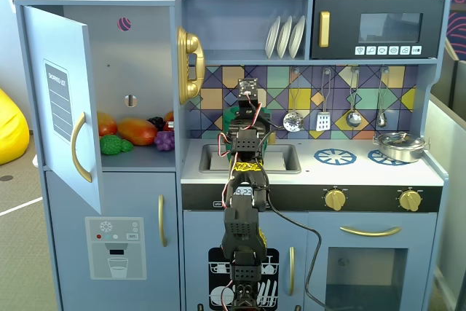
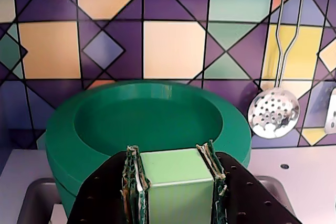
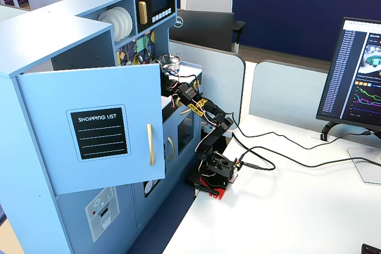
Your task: Pick up the lid from the counter and put it on the green recipient
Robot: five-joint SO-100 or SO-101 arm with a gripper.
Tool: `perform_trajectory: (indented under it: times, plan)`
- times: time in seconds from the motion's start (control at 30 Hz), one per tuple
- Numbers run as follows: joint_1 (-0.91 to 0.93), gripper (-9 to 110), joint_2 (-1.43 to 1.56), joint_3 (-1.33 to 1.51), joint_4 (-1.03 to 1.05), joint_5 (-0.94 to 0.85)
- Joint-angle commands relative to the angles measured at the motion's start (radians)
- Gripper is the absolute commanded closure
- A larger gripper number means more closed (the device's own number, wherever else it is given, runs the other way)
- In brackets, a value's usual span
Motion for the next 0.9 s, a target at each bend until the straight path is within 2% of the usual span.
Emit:
perform_trajectory:
  times: [0.0, 0.13, 0.3, 0.4, 0.53, 0.67, 0.87]
  plan:
    - [-0.003, 102, 0.058, -0.009, -0.012, -0.025]
    - [-0.012, 101, 0.058, 0.003, -0.021, -0.029]
    - [-0.014, 71, 0.054, -0.012, -0.071, 0.008]
    - [-0.014, 63, 0.052, -0.048, -0.094, 0.000]
    - [-0.011, 63, 0.100, -0.114, -0.058, -0.002]
    - [0.031, 63, 0.295, -0.069, 0.169, 0.026]
    - [0.091, 63, 0.586, 0.144, 0.483, 0.084]
